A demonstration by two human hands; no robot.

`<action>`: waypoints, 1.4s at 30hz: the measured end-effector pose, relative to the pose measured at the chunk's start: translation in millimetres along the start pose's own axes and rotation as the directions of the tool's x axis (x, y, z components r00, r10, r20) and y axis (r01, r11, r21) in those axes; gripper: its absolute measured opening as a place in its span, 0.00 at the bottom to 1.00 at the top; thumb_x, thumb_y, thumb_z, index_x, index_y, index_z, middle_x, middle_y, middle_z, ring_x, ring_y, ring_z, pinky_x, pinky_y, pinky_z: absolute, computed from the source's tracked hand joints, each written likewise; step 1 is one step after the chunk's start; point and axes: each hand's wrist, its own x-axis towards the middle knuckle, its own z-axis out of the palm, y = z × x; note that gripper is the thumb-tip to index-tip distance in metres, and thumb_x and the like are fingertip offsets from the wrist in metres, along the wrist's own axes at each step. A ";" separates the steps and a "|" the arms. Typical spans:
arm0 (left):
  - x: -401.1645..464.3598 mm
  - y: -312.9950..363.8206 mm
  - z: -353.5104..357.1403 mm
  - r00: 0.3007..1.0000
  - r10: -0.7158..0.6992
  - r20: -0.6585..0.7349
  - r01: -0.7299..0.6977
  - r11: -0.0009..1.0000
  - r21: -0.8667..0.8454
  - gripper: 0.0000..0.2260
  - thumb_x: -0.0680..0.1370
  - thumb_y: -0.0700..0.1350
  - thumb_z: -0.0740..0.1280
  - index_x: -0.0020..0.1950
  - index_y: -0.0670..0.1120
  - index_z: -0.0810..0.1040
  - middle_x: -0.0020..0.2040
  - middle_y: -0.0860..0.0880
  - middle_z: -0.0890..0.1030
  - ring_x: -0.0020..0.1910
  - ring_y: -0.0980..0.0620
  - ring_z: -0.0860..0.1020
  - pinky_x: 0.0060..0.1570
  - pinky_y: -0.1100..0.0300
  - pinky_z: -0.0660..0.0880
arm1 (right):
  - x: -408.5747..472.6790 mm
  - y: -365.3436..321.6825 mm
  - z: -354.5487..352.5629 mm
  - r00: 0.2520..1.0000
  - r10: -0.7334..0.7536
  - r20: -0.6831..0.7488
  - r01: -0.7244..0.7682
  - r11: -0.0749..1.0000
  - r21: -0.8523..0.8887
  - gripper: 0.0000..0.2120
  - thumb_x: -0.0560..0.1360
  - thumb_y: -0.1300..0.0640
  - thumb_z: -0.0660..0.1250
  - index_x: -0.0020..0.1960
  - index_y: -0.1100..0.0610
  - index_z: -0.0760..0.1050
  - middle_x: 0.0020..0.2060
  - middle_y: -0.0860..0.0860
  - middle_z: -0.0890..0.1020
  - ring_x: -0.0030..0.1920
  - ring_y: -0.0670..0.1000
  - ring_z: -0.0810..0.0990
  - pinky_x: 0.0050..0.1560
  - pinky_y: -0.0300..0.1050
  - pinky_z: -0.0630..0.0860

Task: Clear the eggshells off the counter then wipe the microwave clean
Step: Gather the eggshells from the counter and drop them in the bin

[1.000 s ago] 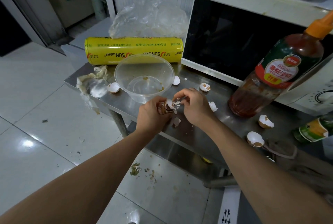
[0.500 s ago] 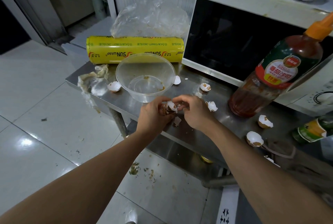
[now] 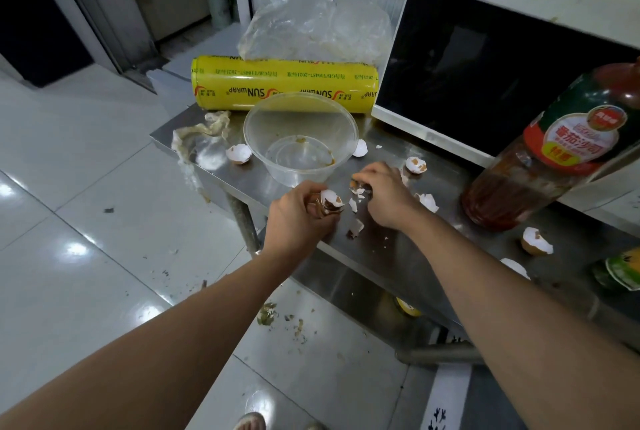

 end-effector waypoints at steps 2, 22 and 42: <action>-6.5 -0.5 -1.1 1.000 -0.009 -0.023 0.009 1.000 0.000 0.19 0.67 0.45 0.76 0.56 0.52 0.78 0.46 0.56 0.80 0.46 0.57 0.79 0.49 0.64 0.76 | -8.6 -1.9 5.4 0.999 -0.047 0.011 0.047 0.999 -0.005 0.25 0.72 0.72 0.57 0.66 0.56 0.72 0.64 0.54 0.68 0.64 0.56 0.63 0.62 0.38 0.59; -64.3 -36.3 -9.9 0.996 -0.006 0.087 0.010 0.998 -0.055 0.18 0.66 0.44 0.77 0.54 0.52 0.78 0.48 0.55 0.82 0.44 0.60 0.80 0.47 0.64 0.78 | -77.1 -19.3 27.1 0.950 0.248 -0.192 -0.235 0.968 0.088 0.21 0.71 0.72 0.60 0.61 0.60 0.76 0.61 0.57 0.72 0.63 0.56 0.69 0.64 0.37 0.60; -63.6 -66.4 49.4 0.990 -0.058 0.126 0.068 0.995 -0.078 0.16 0.69 0.44 0.75 0.55 0.52 0.76 0.47 0.58 0.78 0.42 0.64 0.76 0.35 0.77 0.67 | -88.3 -23.9 39.2 0.926 0.239 -0.292 -0.185 0.962 0.199 0.19 0.72 0.74 0.59 0.57 0.60 0.79 0.53 0.55 0.77 0.52 0.52 0.75 0.54 0.40 0.72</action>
